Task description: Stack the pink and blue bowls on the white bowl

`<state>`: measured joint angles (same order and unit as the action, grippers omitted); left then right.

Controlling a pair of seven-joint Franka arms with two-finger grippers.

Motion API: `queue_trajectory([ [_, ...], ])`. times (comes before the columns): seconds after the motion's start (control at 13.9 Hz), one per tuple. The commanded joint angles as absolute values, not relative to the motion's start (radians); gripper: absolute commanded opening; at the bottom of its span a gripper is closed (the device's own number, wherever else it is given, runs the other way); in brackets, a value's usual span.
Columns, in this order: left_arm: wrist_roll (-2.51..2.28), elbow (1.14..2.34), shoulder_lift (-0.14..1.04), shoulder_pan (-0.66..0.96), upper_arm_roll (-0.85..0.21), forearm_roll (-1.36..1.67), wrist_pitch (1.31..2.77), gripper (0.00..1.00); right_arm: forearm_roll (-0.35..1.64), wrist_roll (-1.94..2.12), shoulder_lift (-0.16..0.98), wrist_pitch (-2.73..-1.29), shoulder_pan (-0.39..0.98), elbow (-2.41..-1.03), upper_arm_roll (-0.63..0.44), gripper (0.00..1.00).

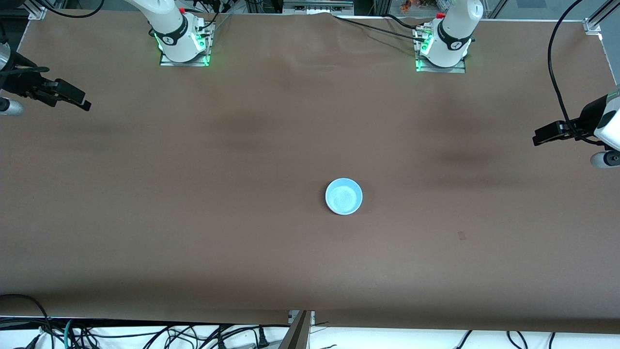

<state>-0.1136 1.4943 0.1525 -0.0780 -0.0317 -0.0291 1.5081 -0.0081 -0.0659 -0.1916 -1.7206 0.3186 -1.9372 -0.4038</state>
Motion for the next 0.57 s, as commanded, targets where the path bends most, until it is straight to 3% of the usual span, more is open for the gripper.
queue_trajectory([
  [0.0,-0.092,1.465,0.164,-0.084,-0.032,-0.014,1.485,1.0,-0.038,-0.052,-0.184,-1.724,0.33,-1.895,-0.4,0.99],
  [0.29,-0.092,1.463,0.164,-0.084,-0.032,-0.014,1.485,1.0,-0.035,-0.051,-0.022,-1.588,0.336,-1.65,-0.399,0.99],
  [0.5,-0.092,1.463,0.164,-0.084,-0.032,-0.014,1.485,1.0,-0.028,-0.06,0.028,-1.551,0.341,-1.588,-0.396,0.99],
])
